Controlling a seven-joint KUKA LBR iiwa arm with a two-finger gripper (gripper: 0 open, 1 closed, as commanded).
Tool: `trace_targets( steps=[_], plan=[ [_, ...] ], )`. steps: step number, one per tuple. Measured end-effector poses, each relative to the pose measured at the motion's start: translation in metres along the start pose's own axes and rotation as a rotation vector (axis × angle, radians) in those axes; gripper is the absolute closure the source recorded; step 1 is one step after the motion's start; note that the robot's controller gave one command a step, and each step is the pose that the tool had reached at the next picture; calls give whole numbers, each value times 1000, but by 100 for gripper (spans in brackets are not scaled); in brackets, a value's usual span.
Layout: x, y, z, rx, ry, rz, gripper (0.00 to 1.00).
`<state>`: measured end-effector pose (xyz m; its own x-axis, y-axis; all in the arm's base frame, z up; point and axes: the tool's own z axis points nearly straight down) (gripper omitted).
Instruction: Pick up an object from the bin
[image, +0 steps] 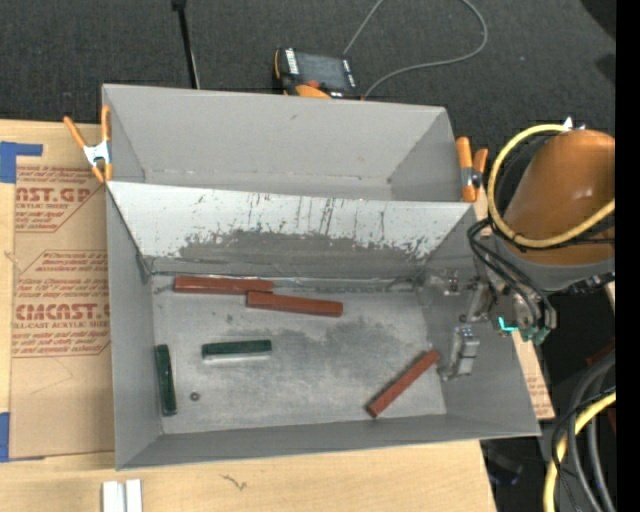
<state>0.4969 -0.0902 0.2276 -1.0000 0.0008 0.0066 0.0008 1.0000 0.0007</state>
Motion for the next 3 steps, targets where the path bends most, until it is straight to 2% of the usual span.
trace_targets(
  steps=[1, 2, 3],
  plan=[
    [-11, -5, 152, -1, -1, -281, 0],
    [-13, -5, 148, 1, -7, -281, 100],
    [-51, 15, 27, 4, -18, -275, 100]
  ],
)
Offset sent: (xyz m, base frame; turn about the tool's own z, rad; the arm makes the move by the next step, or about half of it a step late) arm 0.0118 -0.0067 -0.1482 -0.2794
